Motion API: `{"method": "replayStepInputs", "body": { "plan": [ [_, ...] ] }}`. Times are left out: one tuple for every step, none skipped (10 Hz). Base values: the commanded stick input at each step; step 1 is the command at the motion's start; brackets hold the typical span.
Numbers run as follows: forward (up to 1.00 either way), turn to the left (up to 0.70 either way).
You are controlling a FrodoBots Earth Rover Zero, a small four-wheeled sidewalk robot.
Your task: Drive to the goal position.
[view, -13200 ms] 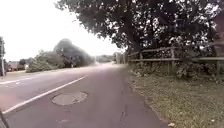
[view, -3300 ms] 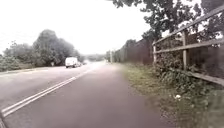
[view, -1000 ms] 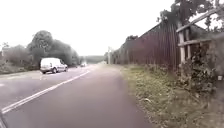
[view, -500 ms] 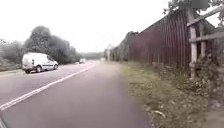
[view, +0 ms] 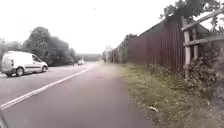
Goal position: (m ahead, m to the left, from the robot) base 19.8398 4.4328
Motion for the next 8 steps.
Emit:
{"method": "replayStepInputs", "body": {
  "plan": [
    [-1.0,0.0],
    [-1.0,0.0],
    [-1.0,0.0],
    [-1.0,0.0],
    [-1.0,0.0],
    [-1.0,0.0],
    [-1.0,0.0],
    [-1.0,0.0]
  ]
}}
